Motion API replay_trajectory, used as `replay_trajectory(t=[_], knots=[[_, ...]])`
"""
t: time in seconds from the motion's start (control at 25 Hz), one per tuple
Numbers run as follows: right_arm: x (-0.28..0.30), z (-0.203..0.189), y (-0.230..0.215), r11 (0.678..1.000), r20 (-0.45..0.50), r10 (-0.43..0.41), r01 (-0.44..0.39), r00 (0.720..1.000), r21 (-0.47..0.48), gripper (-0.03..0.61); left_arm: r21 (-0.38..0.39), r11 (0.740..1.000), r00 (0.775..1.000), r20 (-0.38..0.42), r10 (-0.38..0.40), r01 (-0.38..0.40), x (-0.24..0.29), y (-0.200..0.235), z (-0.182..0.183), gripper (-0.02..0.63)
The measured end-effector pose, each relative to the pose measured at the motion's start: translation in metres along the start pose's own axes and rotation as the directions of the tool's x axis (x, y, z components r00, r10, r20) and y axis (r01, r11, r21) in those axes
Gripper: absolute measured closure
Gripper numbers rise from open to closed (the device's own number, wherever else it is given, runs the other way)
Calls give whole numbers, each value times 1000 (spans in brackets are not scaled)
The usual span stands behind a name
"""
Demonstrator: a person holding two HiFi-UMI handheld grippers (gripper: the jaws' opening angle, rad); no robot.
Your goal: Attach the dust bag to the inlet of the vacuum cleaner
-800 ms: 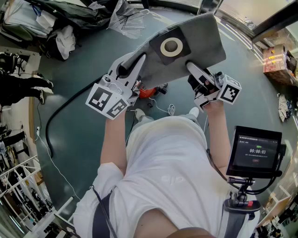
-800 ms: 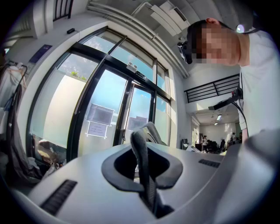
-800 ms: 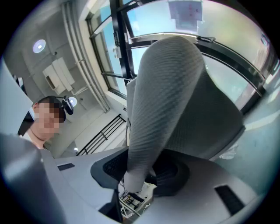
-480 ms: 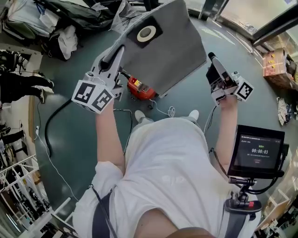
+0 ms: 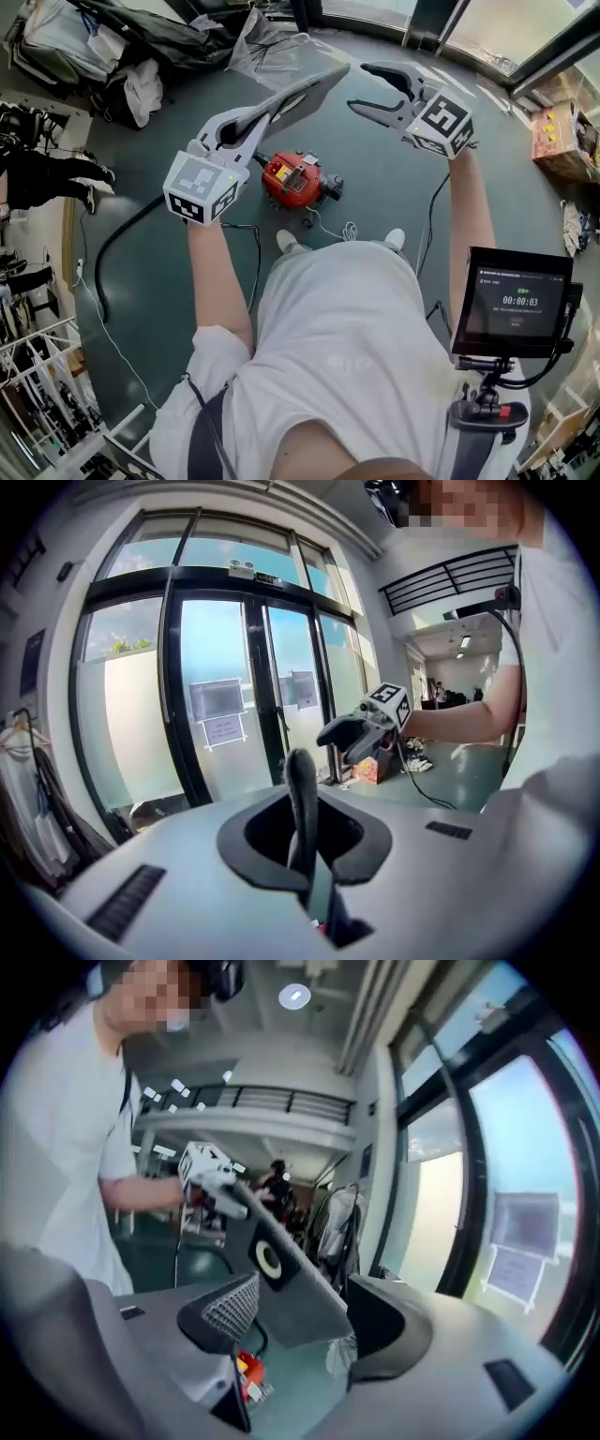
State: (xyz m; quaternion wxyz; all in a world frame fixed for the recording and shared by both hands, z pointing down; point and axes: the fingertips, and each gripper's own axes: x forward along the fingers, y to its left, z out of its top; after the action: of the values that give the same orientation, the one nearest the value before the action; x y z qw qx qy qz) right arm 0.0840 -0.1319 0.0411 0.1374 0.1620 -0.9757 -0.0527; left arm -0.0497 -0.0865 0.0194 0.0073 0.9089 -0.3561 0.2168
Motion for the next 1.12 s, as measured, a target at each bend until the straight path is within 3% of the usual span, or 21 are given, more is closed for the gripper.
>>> replay_trajectory(t=[0.12,0.2,0.28,0.32,0.4,0.44,0.48,0.56,0.64,0.72,0.8,0.92,1.04,1.12], knots=[[30,-14,11,975,-176,49,-85,983,-203,302,31,997,997,12,-75,74,-8,-11,8,597],[43,-17,19,949,-247,78,-148,966,-278,302,51,987,988,-2,-154,154,-14,-24,12,597],[51,-24,44,911,-330,174,-279,928,-304,302,69,968,970,-26,-240,241,-20,-39,13,597],[52,-29,63,888,-367,255,-367,894,-277,304,78,958,961,-39,-273,275,-21,-45,11,597],[52,-41,100,838,-428,422,-524,799,-153,332,84,953,956,-69,-284,289,-20,-44,3,597],[52,-46,112,822,-441,477,-563,760,-81,529,80,960,961,-88,-262,269,-17,-37,-4,597],[53,-49,120,814,-433,520,-581,736,-9,545,69,968,967,-108,-233,241,-14,-29,-11,597],[54,-49,134,796,-374,590,-594,716,117,545,48,979,972,-134,-191,199,-8,-17,-21,596],[55,-51,139,777,-306,629,-588,715,224,545,38,981,972,-144,-186,193,-2,-14,-28,595],[53,-64,133,762,-241,638,-558,731,328,545,-4,980,972,-130,-197,198,4,-11,-33,578],[39,-84,117,758,-201,612,-495,765,426,546,-52,986,980,-115,-165,160,6,-5,-36,555],[10,-126,93,747,-193,538,-359,820,559,546,-61,996,983,-170,-69,60,11,5,-60,556],[-5,-191,90,679,-199,450,-189,871,710,546,-129,991,967,-247,-70,39,27,-10,-119,555],[-9,-232,93,640,-229,396,-88,889,763,546,-198,979,961,-257,-99,48,42,-23,-151,555]])
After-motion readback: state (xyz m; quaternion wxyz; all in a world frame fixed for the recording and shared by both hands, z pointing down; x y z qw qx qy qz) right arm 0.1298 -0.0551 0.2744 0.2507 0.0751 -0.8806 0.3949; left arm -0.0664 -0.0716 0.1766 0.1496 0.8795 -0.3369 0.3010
